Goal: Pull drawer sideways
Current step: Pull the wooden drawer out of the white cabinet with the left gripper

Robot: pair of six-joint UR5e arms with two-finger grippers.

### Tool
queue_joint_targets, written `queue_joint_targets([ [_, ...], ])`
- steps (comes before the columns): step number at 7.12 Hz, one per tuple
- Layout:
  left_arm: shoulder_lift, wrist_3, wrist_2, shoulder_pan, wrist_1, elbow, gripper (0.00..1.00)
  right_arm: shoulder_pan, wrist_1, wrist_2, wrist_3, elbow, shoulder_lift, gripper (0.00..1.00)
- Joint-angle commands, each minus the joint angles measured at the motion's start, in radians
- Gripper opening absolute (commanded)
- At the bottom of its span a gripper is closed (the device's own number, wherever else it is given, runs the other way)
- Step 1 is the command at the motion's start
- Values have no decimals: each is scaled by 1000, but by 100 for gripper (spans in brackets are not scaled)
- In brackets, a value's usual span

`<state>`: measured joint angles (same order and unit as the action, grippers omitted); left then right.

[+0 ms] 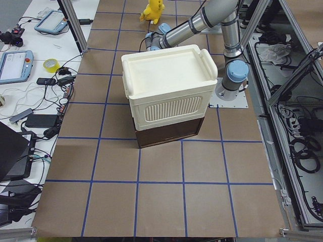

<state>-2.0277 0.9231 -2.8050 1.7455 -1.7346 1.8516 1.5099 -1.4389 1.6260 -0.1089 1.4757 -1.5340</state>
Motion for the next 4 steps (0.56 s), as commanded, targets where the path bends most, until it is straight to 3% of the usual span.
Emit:
queue_joint_targets([
  [1,-8,-1,33,22,1,-37,0,1,0,0,0,0,0,100],
  [4,-22,-1,36,38,1,-37,0,1,0,0,0,0,0,100],
])
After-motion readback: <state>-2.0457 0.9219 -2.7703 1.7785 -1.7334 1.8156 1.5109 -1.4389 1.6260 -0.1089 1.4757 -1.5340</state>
